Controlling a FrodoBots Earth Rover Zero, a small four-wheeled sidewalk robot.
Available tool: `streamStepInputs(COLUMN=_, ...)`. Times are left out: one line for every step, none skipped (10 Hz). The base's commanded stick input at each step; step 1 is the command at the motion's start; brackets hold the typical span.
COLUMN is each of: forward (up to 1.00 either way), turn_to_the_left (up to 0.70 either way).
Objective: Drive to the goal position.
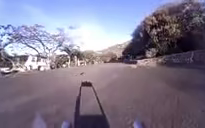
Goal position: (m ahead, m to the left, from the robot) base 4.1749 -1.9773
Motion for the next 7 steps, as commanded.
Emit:
streamStepInputs(forward=0.5, turn_to_the_left=-0.02)
streamStepInputs(forward=0.5, turn_to_the_left=-0.1)
streamStepInputs(forward=0.5, turn_to_the_left=-0.18)
streamStepInputs(forward=0.5, turn_to_the_left=-0.26)
streamStepInputs(forward=0.5, turn_to_the_left=-0.34)
streamStepInputs(forward=0.5, turn_to_the_left=-0.42)
streamStepInputs(forward=0.5, turn_to_the_left=-0.5)
